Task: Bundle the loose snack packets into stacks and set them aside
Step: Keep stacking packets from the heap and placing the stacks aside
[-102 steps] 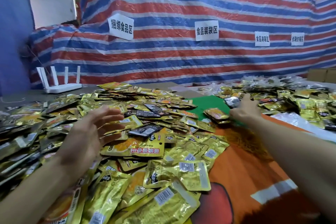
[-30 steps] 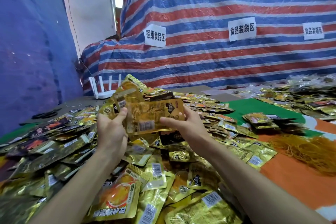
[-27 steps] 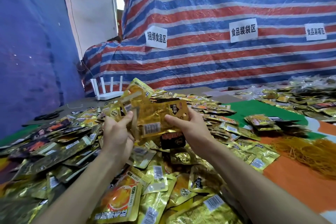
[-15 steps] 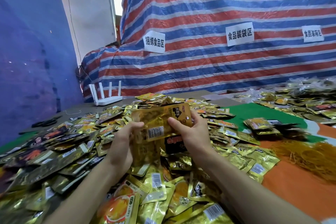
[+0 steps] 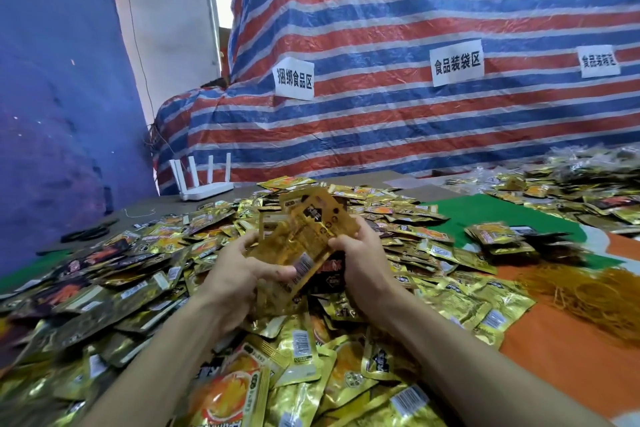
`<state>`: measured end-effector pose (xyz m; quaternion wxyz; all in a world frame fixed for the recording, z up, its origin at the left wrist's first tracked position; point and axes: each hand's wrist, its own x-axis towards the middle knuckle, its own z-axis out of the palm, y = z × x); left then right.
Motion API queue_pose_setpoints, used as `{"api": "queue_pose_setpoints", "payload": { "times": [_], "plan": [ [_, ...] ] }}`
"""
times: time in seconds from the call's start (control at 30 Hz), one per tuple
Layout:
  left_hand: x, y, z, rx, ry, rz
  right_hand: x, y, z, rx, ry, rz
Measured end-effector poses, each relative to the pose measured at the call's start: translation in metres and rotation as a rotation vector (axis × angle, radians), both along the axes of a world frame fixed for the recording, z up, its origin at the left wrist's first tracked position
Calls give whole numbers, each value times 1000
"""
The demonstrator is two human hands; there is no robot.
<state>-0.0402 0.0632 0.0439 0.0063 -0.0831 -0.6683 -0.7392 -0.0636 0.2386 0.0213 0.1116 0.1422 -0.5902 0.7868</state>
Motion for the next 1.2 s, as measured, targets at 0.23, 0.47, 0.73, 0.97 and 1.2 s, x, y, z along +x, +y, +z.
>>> {"api": "queue_pose_setpoints", "payload": {
  "times": [0.23,0.47,0.73,0.97,1.2],
  "plan": [
    [8,2,5,-364,80,-96,13,0,10,-101,-32,107],
    [-3,4,2,-13,-138,104,3,8,10,-241,-167,-191],
    [-3,6,1,103,-93,197,-1,-8,-6,684,-2,-614],
    [8,18,-5,-329,304,307,13,-26,6,318,324,-65],
    [11,34,-17,98,221,-42,9,-23,4,88,190,63]
  ]
}}
